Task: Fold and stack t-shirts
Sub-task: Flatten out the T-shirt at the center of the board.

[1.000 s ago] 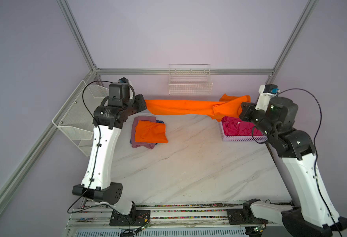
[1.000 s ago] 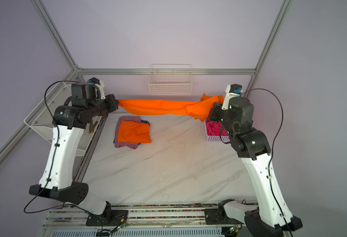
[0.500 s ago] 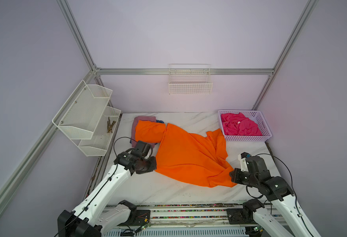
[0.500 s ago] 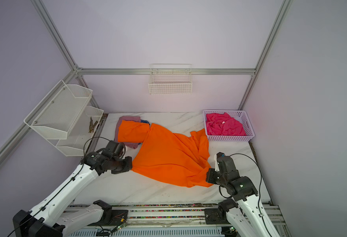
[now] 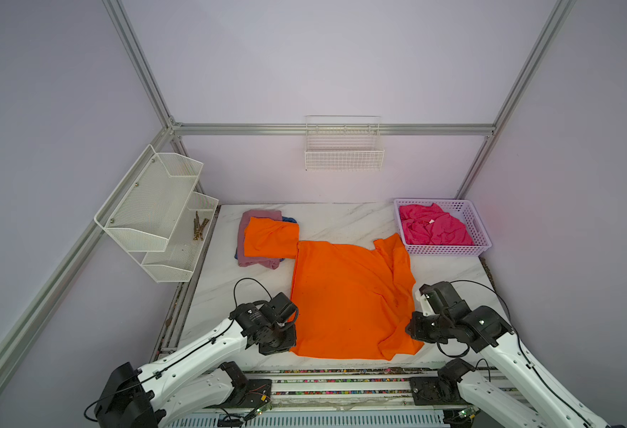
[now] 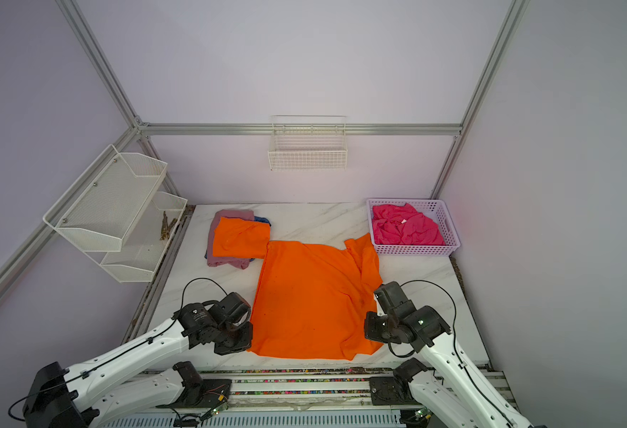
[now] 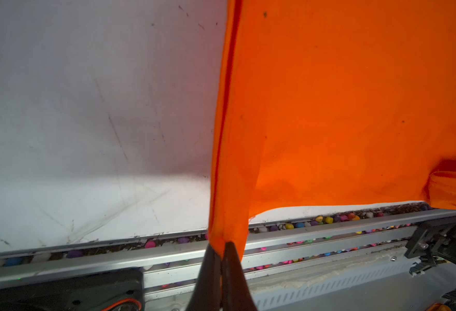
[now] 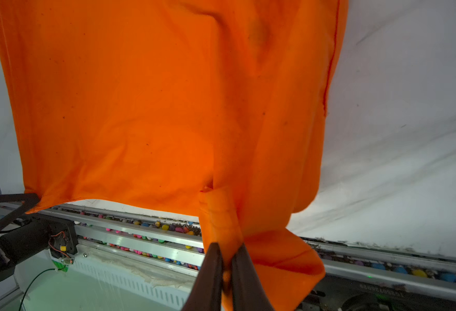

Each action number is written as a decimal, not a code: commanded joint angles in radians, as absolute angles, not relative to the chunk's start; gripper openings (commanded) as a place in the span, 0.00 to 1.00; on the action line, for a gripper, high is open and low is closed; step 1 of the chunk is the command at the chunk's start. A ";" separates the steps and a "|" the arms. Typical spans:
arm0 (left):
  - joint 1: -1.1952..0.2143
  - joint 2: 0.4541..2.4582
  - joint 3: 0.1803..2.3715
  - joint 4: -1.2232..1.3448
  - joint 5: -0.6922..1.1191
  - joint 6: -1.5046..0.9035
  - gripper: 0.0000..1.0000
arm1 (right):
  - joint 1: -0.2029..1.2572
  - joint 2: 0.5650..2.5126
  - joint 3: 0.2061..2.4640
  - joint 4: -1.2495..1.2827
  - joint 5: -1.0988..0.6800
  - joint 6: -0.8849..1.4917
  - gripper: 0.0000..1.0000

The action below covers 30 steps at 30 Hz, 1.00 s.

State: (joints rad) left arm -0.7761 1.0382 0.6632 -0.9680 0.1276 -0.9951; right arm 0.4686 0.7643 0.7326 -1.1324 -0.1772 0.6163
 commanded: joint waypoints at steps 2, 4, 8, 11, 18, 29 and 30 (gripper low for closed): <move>-0.787 1.091 0.676 -0.932 0.145 -1.009 0.00 | 0.480 0.729 0.816 -1.215 -0.054 0.655 0.17; -0.787 1.111 0.677 -0.941 0.140 -0.994 0.00 | 0.480 0.712 0.842 -1.231 -0.020 0.672 0.11; -0.785 1.144 0.731 -1.029 0.073 -0.968 0.00 | 0.480 0.742 0.870 -1.236 0.012 0.668 0.04; -0.785 1.168 0.750 -1.045 0.074 -0.942 0.00 | 0.480 0.787 0.886 -1.242 0.005 0.640 0.17; -0.785 1.161 0.761 -1.072 0.050 -0.922 0.00 | 0.480 0.855 0.987 -1.353 0.038 0.559 0.53; -0.784 1.216 0.806 -1.052 0.042 -0.872 0.00 | 0.481 0.974 1.022 -1.327 0.017 0.510 0.54; -0.784 1.222 0.811 -1.047 0.040 -0.866 0.00 | 0.483 0.987 1.021 -1.328 0.028 0.520 0.54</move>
